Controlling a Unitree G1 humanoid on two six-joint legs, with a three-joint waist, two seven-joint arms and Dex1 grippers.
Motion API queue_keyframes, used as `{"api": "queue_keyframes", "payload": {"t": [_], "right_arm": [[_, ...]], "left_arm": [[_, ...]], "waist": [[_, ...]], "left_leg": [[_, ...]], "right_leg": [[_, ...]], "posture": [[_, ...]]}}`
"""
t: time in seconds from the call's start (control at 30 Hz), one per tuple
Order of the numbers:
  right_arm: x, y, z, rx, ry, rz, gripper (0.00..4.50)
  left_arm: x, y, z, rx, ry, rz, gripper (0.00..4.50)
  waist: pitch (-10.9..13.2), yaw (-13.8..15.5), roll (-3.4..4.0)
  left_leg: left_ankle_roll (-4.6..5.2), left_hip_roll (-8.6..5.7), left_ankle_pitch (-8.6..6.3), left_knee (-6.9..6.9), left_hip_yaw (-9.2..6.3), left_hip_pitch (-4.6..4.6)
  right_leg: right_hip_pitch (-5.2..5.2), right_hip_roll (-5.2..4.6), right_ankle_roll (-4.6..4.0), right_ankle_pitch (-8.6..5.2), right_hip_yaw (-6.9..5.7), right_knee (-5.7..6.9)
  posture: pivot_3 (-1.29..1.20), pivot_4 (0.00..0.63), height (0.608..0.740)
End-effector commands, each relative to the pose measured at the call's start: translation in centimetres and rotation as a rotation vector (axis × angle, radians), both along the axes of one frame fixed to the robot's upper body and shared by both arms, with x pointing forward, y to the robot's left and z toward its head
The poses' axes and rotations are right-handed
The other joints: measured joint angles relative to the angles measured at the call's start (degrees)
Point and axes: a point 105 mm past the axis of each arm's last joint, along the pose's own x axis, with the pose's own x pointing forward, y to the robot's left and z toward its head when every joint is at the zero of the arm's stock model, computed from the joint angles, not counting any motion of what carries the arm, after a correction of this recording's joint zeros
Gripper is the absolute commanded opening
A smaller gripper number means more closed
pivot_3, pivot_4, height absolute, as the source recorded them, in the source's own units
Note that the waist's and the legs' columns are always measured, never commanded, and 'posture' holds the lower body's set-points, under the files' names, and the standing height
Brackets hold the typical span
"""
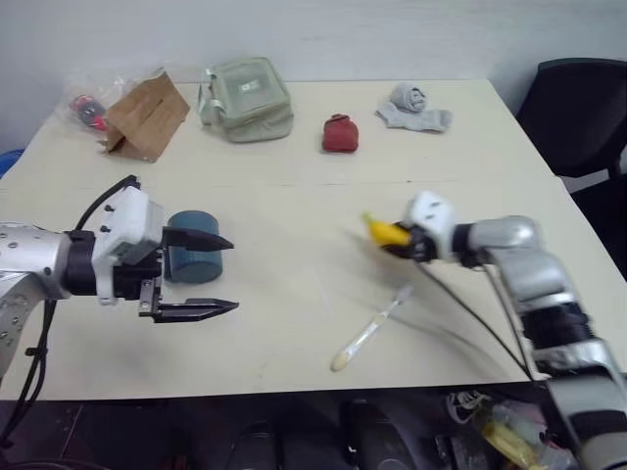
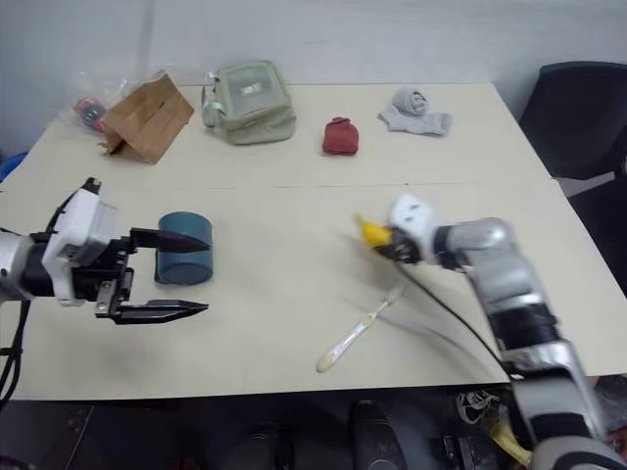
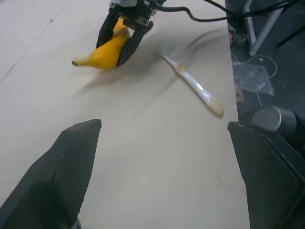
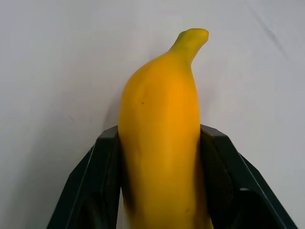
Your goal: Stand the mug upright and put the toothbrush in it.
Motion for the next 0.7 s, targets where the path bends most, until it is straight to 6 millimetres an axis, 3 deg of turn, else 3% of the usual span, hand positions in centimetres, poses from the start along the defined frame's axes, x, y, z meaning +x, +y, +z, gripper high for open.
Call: {"api": "queue_keyframes", "payload": {"t": [0.03,0.13,0.2,0.27,0.4,0.5,0.6,0.7], "right_arm": [[-1.3,-8.0,1.9,-0.016,-0.090,-0.303,1.85],[-3.3,-12.6,-0.3,-0.062,-0.042,-0.477,1.85],[-4.2,-14.2,-1.7,-0.056,-0.010,-0.551,1.85],[-4.4,-14.7,-2.3,-0.004,-0.012,-0.599,2.63],[-4.7,-14.8,-3.6,0.076,0.008,-0.645,3.72],[-5.0,-15.0,-2.7,0.060,-0.016,-0.650,4.46],[-5.6,-14.9,0.0,0.117,-0.040,-0.628,4.46],[-6.9,-13.5,3.8,0.176,-0.054,-0.514,4.46]], "left_arm": [[0.0,-1.2,0.2,-0.018,-0.017,-0.051,4.50],[0.1,-2.0,-0.1,-0.028,-0.007,-0.088,4.50],[0.3,-2.3,-0.3,-0.025,-0.003,-0.106,4.50],[0.6,-2.4,-0.4,-0.023,-0.002,-0.113,4.50],[1.3,-2.3,-0.3,-0.023,0.001,-0.113,4.50],[1.7,-1.8,-0.2,-0.021,-0.012,-0.084,4.50],[2.3,-0.5,0.0,-0.043,-0.024,0.009,4.50],[2.8,1.6,0.3,-0.092,-0.034,0.163,4.50]], "waist": [[0.0,0.4,-0.01],[0.0,1.0,-0.05],[0.0,1.0,-0.08],[0.0,0.2,-0.07],[0.0,-0.1,-0.11],[0.0,-0.1,-0.11],[0.1,-0.1,-0.08],[0.1,0.1,-0.01]], "left_leg": [[0.00,-0.01,0.00,-0.01,-0.02,-0.02],[0.01,-0.07,0.00,-0.04,0.05,0.05],[0.02,-0.31,0.01,-0.02,0.09,0.08],[0.06,-0.39,0.05,-0.04,0.32,0.27],[0.03,-0.42,0.13,-0.12,0.41,0.68],[0.04,-0.40,0.12,-0.18,0.42,0.71],[0.07,-0.28,0.10,-0.21,0.42,0.65],[0.08,-0.15,0.09,-0.19,0.44,0.58]], "right_leg": [[0.01,0.01,0.00,0.00,0.03,-0.02],[0.03,0.18,0.00,0.00,0.09,-0.08],[0.03,0.23,0.00,0.00,0.14,-0.12],[0.04,0.24,0.04,0.02,0.37,-0.05],[0.24,0.35,0.06,0.03,0.58,0.07],[0.25,0.38,0.06,0.03,0.64,0.04],[0.21,0.33,0.06,0.03,0.70,0.01],[0.16,0.31,0.07,0.03,0.79,0.01]], "posture": [[0.00,0.150,0.740],[0.00,0.150,0.740],[0.00,0.150,0.740],[0.00,0.150,0.740],[0.00,0.150,0.740],[0.00,0.150,0.740],[0.00,0.150,0.740],[0.00,0.150,0.740]]}}
